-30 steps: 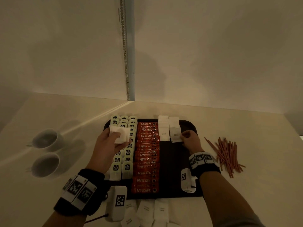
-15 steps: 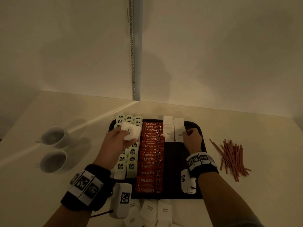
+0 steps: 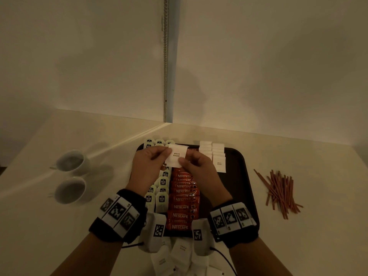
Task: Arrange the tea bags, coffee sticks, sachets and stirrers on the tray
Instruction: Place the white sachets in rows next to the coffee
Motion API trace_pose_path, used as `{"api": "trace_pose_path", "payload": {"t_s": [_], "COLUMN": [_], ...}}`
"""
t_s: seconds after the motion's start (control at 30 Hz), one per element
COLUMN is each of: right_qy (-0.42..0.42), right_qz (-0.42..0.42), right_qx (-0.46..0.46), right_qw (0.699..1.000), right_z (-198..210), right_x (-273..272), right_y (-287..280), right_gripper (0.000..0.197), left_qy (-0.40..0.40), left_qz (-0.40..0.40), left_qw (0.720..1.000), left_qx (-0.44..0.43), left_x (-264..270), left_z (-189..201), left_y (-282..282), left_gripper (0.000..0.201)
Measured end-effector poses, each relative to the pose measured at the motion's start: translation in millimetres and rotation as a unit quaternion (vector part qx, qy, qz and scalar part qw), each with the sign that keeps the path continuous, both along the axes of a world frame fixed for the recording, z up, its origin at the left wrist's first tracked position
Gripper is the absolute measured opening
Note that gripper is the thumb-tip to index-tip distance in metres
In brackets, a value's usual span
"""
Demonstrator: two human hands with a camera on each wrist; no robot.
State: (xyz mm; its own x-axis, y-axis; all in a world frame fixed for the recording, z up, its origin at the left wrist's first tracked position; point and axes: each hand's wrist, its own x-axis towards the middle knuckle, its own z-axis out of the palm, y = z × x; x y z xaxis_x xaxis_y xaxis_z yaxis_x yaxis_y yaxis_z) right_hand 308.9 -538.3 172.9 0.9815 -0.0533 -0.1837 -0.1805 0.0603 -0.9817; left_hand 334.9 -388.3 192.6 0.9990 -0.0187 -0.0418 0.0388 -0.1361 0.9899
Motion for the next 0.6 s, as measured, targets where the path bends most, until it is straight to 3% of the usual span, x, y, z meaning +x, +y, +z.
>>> {"api": "trace_pose_path", "payload": {"t_s": [0.13, 0.23, 0.33, 0.43, 0.6], "right_qy": [0.019, 0.043, 0.073, 0.126, 0.176], "right_qz": [-0.011, -0.087, -0.193, -0.220, -0.189], "right_qx": [0.008, -0.007, -0.144, -0.280, -0.319], "right_qw": [1.000, 0.995, 0.968, 0.926, 0.912], "right_z": [-8, -23, -50, -77, -106], "right_x": [-5, -4, 3, 6, 12], "right_y": [-10, -40, -79, -105, -108], "right_gripper": [0.011, 0.014, 0.017, 0.016, 0.017], "left_qy": [0.039, 0.081, 0.104, 0.122, 0.146], "left_qz": [-0.022, -0.029, -0.037, -0.037, 0.005], "left_qw": [0.999, 0.996, 0.994, 0.992, 0.989], "left_qx": [-0.011, -0.011, -0.018, -0.007, -0.004], "left_x": [-6, -15, -29, -44, -65], "left_z": [-4, -9, -19, -32, -48], "left_y": [2, 19, 52, 86, 124], "left_gripper": [0.010, 0.016, 0.016, 0.019, 0.021]}}
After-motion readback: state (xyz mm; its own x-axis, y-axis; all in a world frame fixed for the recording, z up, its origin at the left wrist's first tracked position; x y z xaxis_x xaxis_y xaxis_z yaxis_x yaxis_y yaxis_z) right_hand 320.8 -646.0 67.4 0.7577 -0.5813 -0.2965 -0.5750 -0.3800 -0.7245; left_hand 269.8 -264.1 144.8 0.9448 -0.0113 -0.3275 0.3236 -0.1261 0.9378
